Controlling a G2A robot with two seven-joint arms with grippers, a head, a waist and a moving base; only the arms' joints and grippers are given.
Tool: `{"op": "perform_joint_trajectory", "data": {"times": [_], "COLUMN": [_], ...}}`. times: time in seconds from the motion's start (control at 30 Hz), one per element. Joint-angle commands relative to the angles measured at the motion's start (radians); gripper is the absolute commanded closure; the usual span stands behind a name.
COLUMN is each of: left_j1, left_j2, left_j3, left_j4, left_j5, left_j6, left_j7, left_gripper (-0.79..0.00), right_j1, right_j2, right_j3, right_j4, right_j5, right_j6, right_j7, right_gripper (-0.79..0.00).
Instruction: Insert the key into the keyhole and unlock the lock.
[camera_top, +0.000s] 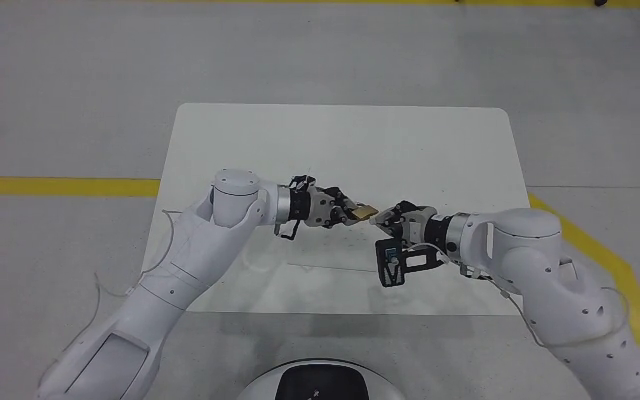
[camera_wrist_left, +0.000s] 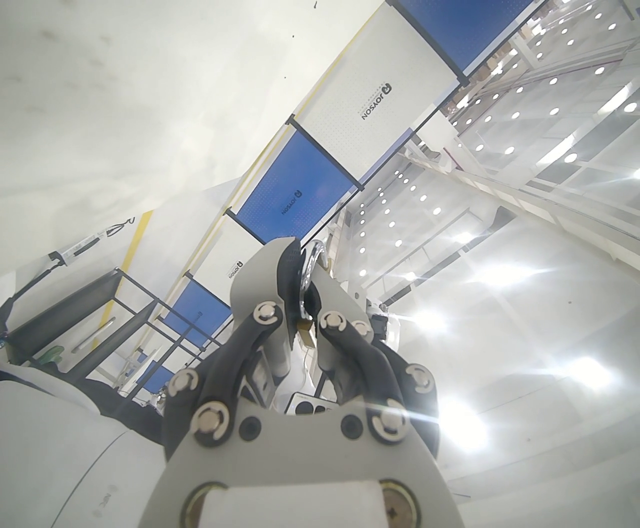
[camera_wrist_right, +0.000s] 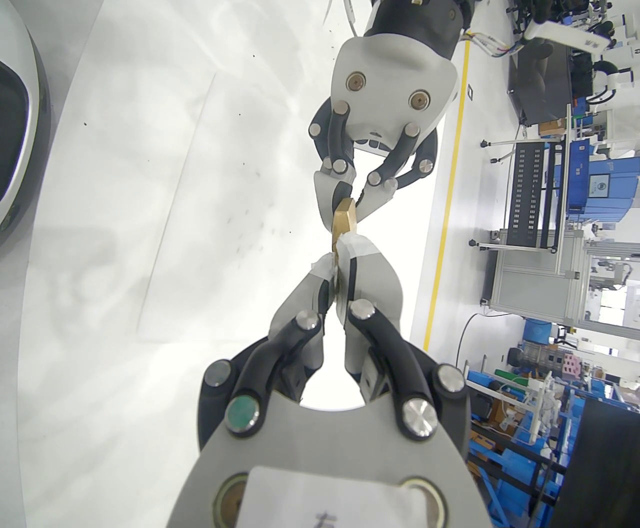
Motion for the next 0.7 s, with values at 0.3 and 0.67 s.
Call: {"op": "perform_joint_trajectory", "data": {"times": [0.3,0.67], "left_j1": [-0.006,-0.015], "left_j2": [0.000,-0.001], "left_j3": [-0.001,0.003], "left_j4": [0.004,0.013], "left_j5": [-0.011,-0.021], "left_j6": [0.005,0.009], "left_j7": [0.011,0.012], "left_gripper": [0.000,0.000], "right_j1": [0.031,0.060], "right_j2": [-0.012,-0.024], "right_j3": [-0.026,-0.051], "right_j4": [0.014,0.016], "right_j5": [0.035,0.084], "right_j6": [0.008,0.010], "right_j7": [0.075,0.138], "right_gripper": [0.000,0.000]}}
